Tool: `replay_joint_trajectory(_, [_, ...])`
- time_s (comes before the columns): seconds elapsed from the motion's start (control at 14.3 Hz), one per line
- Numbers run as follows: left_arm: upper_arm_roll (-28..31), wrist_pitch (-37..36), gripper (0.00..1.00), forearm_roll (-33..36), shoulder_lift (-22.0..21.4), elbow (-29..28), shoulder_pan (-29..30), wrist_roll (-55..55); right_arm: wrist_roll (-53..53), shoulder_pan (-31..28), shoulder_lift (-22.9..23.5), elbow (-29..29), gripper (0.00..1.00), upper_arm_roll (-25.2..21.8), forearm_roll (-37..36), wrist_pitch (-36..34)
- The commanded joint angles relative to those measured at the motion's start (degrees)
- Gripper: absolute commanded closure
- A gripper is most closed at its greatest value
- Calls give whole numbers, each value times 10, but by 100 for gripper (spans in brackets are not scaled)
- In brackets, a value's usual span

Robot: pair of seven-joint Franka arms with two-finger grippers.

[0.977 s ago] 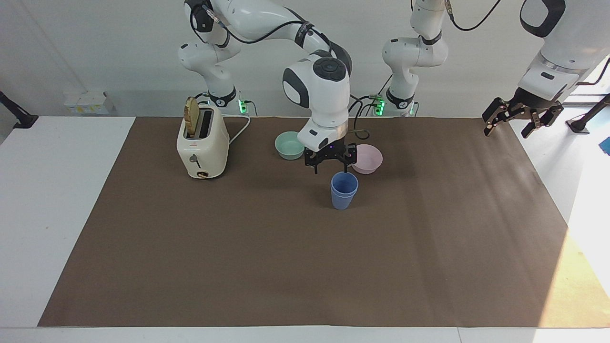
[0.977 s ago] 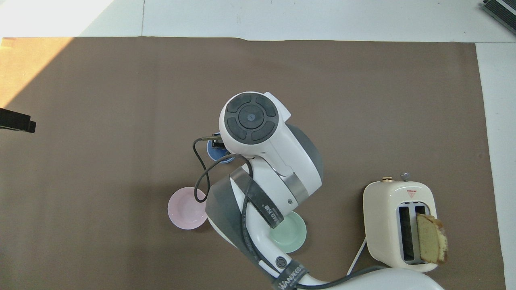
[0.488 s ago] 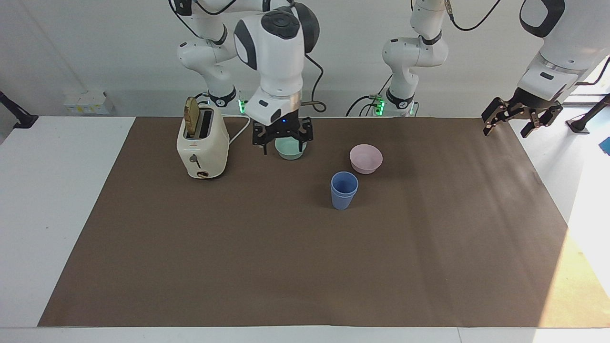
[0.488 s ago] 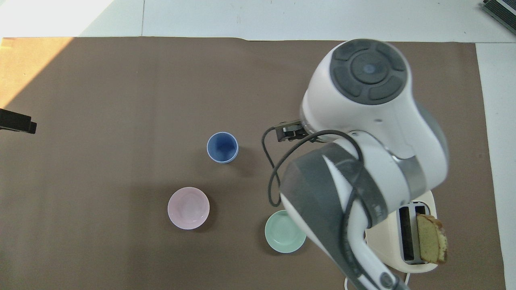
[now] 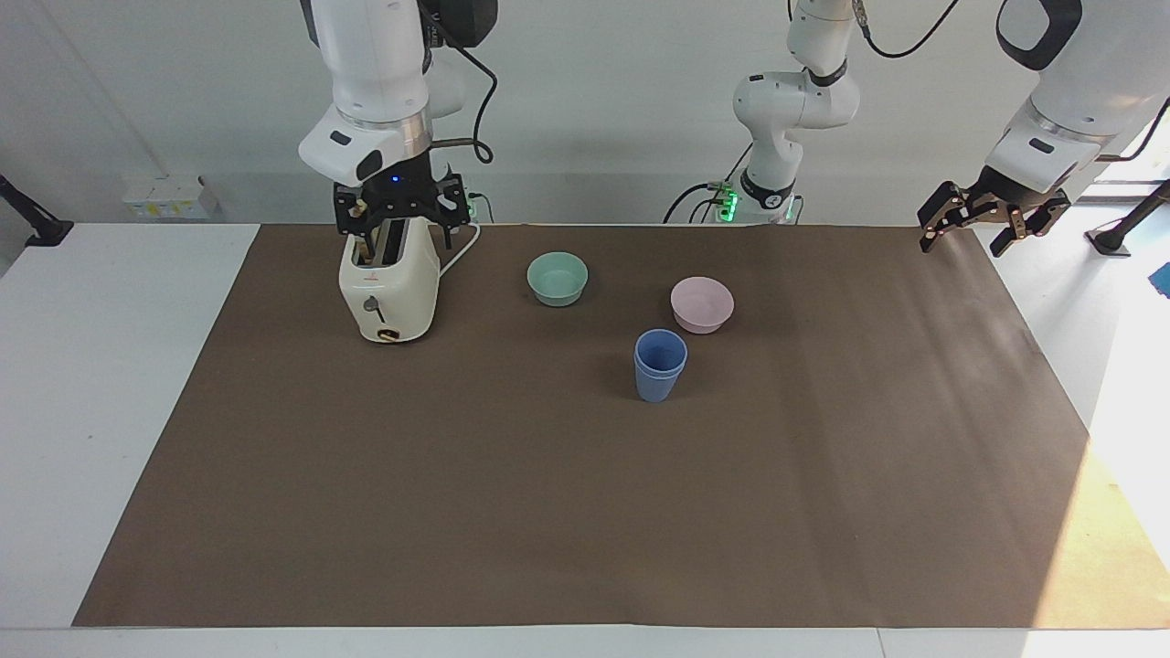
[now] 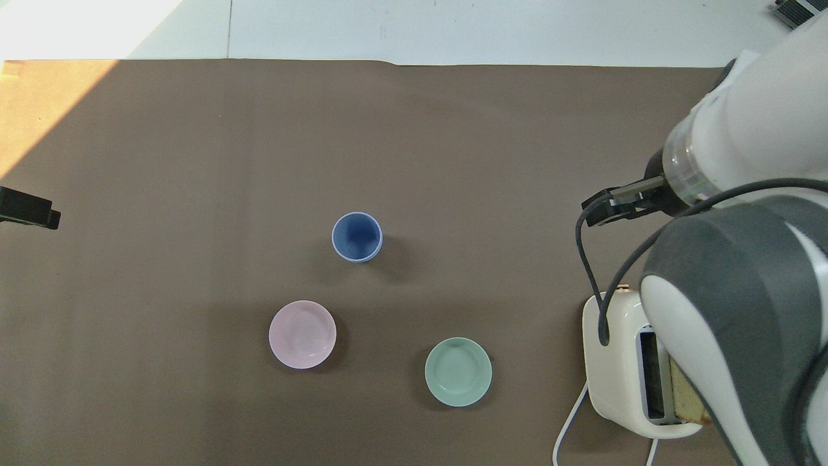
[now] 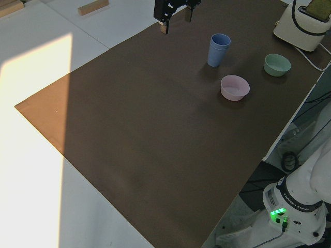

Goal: Stack blue cups with both arms

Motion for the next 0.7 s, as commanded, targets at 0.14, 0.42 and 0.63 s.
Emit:
replay_joint_trajectory(0.14, [-4, -19, 0, -2, -11, 0, 2, -2, -10, -103, 5, 23, 0, 0, 61, -41])
replay_joint_trajectory(0.42, [-4, -12, 0, -6, -10, 0, 2, -27, -13, -132, -6, 23, 0, -6, 71, -49])
replay_joint_trajectory(0.63, [-3, -9, 0, -32, -8, 1, 3, -38, -54, -143, -43, -21, 0, -8, 85, -24])
